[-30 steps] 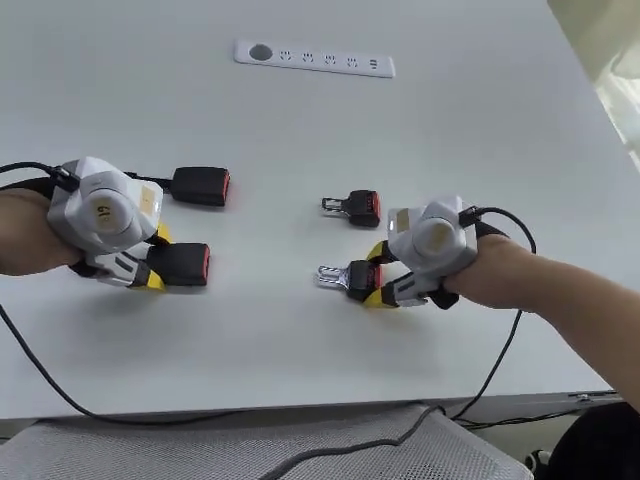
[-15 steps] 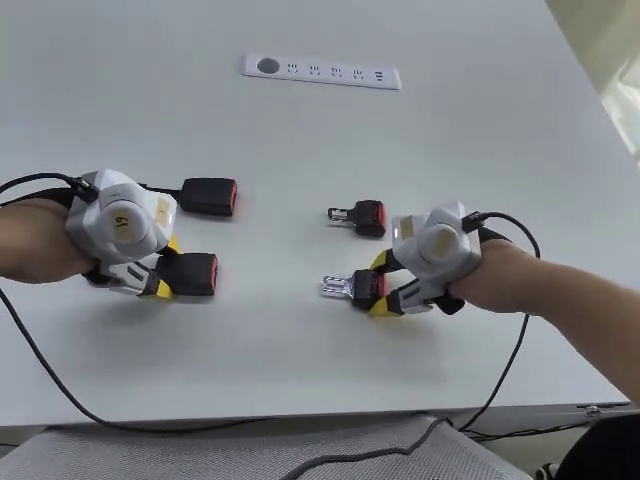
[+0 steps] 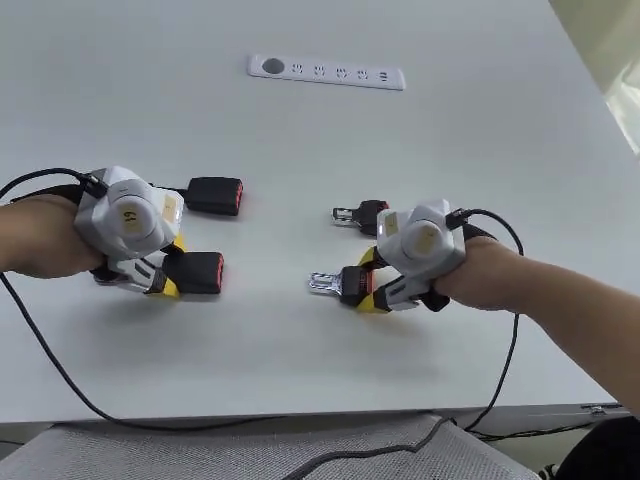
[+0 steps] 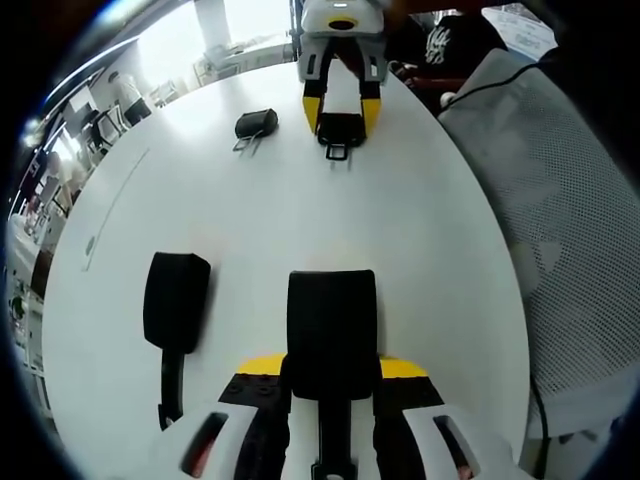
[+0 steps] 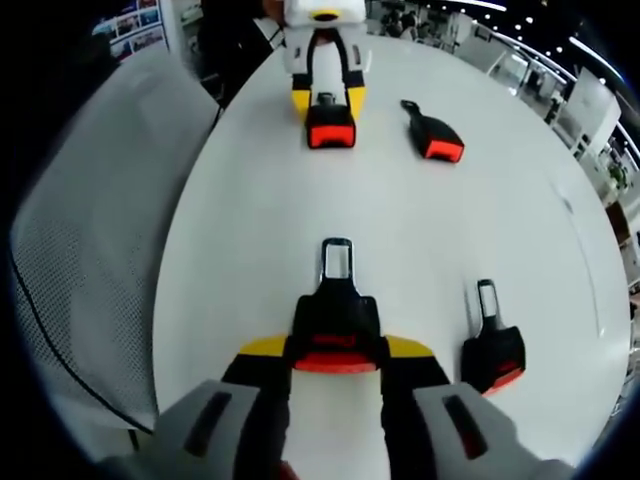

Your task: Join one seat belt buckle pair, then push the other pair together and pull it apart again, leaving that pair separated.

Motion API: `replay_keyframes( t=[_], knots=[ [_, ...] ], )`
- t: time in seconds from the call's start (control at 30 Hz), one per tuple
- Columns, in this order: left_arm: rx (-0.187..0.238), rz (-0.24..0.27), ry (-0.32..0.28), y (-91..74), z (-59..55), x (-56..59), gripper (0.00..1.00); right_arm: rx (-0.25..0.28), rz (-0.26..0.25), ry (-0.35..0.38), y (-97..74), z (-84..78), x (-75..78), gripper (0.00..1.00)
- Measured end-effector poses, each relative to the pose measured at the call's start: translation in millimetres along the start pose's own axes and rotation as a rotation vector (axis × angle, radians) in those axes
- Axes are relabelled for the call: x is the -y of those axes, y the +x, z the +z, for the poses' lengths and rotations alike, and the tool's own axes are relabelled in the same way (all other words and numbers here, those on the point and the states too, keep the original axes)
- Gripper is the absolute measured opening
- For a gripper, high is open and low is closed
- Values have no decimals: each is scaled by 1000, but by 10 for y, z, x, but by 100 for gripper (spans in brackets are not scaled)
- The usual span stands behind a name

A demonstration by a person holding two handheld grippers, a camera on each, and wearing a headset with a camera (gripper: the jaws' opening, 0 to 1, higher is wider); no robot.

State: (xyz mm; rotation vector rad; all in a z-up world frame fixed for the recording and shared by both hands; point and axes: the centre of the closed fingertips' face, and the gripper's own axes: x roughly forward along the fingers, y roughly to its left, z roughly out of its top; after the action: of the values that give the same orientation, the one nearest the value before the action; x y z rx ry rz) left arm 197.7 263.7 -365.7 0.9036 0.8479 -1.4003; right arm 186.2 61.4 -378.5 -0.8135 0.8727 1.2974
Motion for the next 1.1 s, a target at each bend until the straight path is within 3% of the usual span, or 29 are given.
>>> replay_keyframes(
  t=[0.7, 1.1],
  knots=[
    [-2, -1, -3, 1, -17, 1, 32, 111, -2, 3, 372, 777, -6, 34],
    [-6, -6, -4, 7, -23, -1, 32, 108, 9, -20, 496, 1006, -2, 34]
  ],
)
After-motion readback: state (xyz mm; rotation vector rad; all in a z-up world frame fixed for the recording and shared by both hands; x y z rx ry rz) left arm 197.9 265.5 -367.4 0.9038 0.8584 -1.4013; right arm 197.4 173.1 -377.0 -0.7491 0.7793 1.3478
